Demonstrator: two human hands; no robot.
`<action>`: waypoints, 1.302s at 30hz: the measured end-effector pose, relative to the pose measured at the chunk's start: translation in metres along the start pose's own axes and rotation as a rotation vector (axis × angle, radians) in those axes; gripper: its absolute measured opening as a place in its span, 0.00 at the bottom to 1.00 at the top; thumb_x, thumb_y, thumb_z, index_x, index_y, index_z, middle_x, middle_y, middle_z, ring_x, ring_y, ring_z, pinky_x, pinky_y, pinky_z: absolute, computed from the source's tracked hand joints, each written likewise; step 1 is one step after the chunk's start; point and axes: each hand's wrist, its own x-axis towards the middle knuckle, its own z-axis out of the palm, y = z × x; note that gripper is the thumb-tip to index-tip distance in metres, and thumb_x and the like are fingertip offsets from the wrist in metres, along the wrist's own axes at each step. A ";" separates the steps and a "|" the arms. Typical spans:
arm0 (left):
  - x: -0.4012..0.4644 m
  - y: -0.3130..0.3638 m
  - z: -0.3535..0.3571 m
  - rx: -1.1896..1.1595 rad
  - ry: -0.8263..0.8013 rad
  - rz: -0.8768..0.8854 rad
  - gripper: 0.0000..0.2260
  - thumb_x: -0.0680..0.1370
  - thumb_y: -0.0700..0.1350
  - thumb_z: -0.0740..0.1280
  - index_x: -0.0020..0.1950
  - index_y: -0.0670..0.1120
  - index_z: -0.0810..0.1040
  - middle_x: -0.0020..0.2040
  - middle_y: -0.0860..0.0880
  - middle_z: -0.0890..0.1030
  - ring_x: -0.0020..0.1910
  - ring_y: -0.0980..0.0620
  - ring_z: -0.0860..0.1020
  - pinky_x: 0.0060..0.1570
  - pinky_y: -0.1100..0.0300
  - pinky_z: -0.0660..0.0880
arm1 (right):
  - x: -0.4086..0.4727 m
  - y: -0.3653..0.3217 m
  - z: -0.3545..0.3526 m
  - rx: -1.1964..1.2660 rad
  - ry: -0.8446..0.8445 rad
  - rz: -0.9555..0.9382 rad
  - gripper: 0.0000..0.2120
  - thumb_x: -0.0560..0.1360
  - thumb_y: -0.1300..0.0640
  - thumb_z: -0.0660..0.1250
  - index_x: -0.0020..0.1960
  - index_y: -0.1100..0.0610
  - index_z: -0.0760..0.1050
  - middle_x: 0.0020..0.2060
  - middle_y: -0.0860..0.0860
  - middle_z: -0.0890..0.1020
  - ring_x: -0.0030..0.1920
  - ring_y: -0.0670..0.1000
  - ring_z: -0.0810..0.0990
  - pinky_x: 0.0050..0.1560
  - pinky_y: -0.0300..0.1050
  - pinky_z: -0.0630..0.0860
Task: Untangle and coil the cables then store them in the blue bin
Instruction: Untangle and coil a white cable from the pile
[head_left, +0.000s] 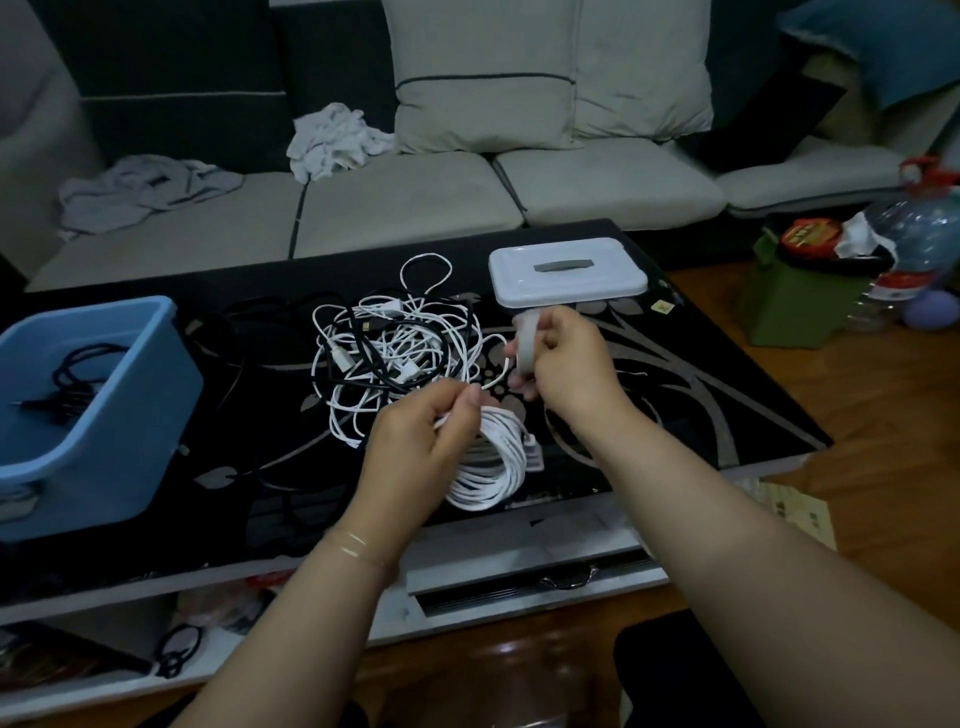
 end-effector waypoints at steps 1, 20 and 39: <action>0.000 0.004 -0.001 -0.012 -0.013 0.012 0.14 0.79 0.53 0.61 0.42 0.47 0.81 0.33 0.55 0.78 0.33 0.58 0.75 0.33 0.66 0.68 | 0.000 -0.001 0.000 0.017 0.011 0.000 0.07 0.79 0.68 0.59 0.48 0.57 0.71 0.41 0.57 0.79 0.29 0.46 0.77 0.29 0.39 0.74; -0.001 0.025 -0.022 -0.152 0.015 0.035 0.11 0.79 0.52 0.59 0.45 0.56 0.81 0.38 0.48 0.81 0.35 0.52 0.78 0.37 0.58 0.74 | -0.023 -0.018 0.001 -0.348 -0.088 -0.484 0.06 0.76 0.56 0.66 0.47 0.47 0.69 0.37 0.44 0.82 0.38 0.47 0.81 0.43 0.55 0.78; 0.000 0.026 -0.014 -0.125 -0.037 0.013 0.10 0.81 0.49 0.60 0.45 0.54 0.80 0.38 0.52 0.80 0.35 0.56 0.76 0.35 0.69 0.70 | -0.019 -0.021 -0.012 -0.167 0.063 -0.295 0.06 0.78 0.57 0.63 0.45 0.49 0.67 0.29 0.49 0.81 0.28 0.51 0.82 0.35 0.59 0.80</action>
